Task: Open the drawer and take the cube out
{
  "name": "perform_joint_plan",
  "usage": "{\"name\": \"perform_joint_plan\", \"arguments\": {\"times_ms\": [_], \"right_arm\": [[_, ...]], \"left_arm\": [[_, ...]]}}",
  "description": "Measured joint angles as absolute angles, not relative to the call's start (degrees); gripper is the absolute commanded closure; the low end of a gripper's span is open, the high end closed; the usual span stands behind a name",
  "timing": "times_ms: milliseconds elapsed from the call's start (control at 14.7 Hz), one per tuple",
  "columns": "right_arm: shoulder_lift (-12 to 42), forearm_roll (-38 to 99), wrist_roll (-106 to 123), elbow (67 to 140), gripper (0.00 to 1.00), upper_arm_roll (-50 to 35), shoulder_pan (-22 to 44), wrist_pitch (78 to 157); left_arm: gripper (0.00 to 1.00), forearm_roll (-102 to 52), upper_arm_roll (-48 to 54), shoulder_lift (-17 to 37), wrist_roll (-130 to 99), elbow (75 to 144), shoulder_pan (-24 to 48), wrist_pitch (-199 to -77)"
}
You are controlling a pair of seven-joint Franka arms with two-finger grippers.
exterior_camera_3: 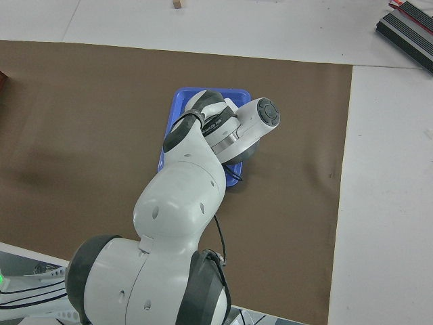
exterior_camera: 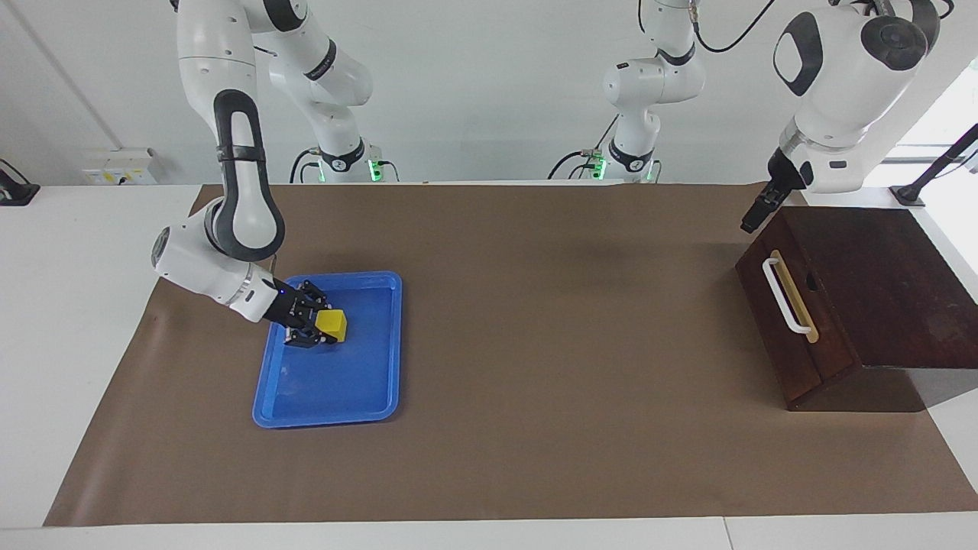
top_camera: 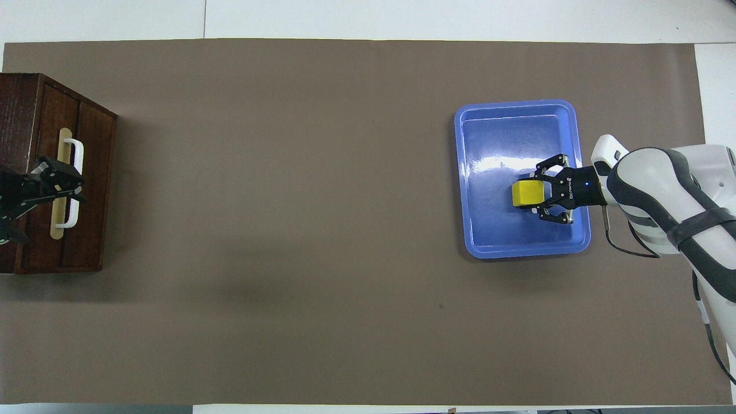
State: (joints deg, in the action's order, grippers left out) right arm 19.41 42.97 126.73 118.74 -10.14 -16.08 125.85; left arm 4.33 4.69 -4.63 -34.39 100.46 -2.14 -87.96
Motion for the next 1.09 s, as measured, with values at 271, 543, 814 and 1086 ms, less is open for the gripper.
{"name": "perform_joint_plan", "arguments": {"times_ms": [271, 543, 814, 1086], "right_arm": [[19.41, 42.96, 126.75, 118.74, 0.00, -10.16, -16.08, 125.87], [19.73, 42.92, 126.75, 118.77, 0.00, -10.16, -16.08, 125.94], [19.68, 42.92, 125.97, 118.50, 0.00, -10.24, -16.07, 125.84], [16.66, 42.92, 117.90, 117.41, 0.00, -10.69, -15.78, 121.92]], "left_arm": [[0.00, 0.96, 4.39, -4.08, -23.25, 97.99, -1.86, -85.42], [0.00, 0.65, 6.61, -1.71, -17.99, 96.62, -4.04, -82.89], [0.00, 0.65, 8.28, 1.55, -15.18, 89.82, -4.88, -78.46], [0.00, 0.65, 7.99, 1.57, -9.21, 89.26, -5.03, -77.82]]}}
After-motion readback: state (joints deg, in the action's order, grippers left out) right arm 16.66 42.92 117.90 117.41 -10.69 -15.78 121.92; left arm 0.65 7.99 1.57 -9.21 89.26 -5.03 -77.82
